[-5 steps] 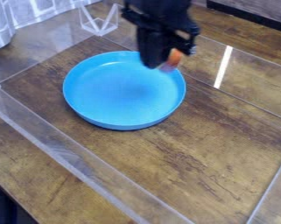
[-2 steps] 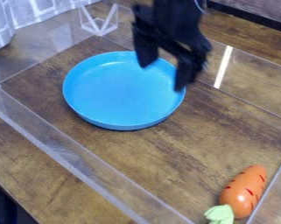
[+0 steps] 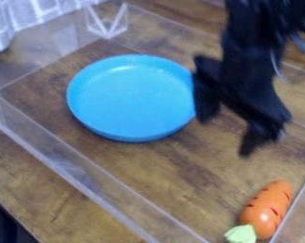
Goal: Put the carrot in the blue tray
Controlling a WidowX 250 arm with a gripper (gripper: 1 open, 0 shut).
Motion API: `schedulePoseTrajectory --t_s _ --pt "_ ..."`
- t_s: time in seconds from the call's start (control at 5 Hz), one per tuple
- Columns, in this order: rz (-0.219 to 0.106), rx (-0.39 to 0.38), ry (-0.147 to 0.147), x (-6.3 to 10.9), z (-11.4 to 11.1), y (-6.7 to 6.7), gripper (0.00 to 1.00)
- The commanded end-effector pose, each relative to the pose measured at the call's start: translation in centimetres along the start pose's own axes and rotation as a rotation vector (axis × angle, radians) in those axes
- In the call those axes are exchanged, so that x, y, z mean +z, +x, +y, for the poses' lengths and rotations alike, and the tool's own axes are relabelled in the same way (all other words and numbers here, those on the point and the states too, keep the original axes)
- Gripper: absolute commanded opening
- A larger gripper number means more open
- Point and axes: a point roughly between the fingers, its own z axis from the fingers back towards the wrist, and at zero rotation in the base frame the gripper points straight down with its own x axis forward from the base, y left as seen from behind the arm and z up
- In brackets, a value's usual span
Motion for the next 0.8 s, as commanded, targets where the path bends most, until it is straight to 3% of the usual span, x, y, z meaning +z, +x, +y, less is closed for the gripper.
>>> schedulePoseTrajectory --t_s 0.0,0.2,0.6 --pt "-0.051 -0.015 -0.008 -0.7 -2.7 0.6 1.0" --pt "-0.043 -0.043 -0.021 -2.2 -4.7 0.4 1.0" --pt "-0.023 -0.062 -0.024 -5.0 -6.1 0.4 1.0"
